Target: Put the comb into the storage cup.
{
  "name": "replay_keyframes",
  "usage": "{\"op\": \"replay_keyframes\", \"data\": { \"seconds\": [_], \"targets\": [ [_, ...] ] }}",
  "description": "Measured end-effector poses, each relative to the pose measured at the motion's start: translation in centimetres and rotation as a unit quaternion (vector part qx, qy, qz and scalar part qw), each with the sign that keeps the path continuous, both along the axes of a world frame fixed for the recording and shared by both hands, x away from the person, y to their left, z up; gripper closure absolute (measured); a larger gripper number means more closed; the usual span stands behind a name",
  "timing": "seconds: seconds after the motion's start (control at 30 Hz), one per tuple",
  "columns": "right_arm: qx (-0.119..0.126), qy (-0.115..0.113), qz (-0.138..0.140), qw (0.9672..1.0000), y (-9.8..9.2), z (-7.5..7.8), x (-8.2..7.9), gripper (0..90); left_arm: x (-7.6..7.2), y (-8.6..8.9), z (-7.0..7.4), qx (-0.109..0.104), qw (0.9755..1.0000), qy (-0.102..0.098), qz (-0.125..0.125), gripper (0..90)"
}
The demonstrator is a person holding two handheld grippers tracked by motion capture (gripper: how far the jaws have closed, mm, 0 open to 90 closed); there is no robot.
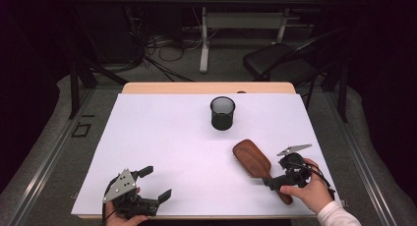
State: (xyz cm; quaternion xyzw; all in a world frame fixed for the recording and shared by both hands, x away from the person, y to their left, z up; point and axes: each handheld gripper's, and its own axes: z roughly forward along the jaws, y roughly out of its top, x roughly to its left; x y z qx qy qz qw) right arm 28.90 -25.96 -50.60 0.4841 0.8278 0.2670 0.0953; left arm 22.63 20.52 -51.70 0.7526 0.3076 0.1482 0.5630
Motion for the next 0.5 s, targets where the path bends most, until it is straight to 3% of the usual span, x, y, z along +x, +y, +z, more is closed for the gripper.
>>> {"op": "replay_keyframes", "data": {
  "seconds": [0.5],
  "targets": [
    [-0.049, 0.031, 0.021, 0.9981, 1.4, -0.7, 0.8, 0.0, 0.0, 0.0, 0.0, -0.001, 1.0000, 0.000, 0.000, 2.0]
  ]
}}
